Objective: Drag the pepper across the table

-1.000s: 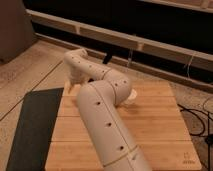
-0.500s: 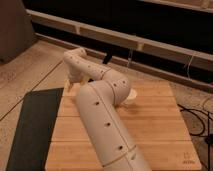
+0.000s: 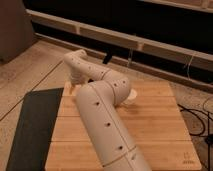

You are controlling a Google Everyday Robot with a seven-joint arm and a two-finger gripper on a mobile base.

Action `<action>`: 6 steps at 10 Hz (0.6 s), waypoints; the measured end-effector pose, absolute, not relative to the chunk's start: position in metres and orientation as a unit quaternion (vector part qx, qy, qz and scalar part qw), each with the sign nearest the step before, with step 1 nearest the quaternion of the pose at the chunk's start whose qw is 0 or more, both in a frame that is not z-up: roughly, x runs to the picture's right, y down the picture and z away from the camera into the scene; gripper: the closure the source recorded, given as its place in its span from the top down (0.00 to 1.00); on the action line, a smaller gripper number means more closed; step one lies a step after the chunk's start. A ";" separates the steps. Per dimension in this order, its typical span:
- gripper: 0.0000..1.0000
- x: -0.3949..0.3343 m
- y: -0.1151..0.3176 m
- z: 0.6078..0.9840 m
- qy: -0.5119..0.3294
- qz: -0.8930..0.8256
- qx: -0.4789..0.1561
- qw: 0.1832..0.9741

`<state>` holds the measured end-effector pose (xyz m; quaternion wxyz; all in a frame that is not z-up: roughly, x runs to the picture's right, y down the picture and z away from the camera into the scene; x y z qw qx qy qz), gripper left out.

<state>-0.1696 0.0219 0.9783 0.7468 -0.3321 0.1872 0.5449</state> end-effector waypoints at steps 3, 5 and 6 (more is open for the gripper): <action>0.65 -0.167 0.024 0.980 0.195 0.549 -0.328 0.744; 0.52 -0.164 0.036 0.983 0.212 0.550 -0.335 0.735; 0.43 -0.162 0.041 0.984 0.221 0.551 -0.338 0.730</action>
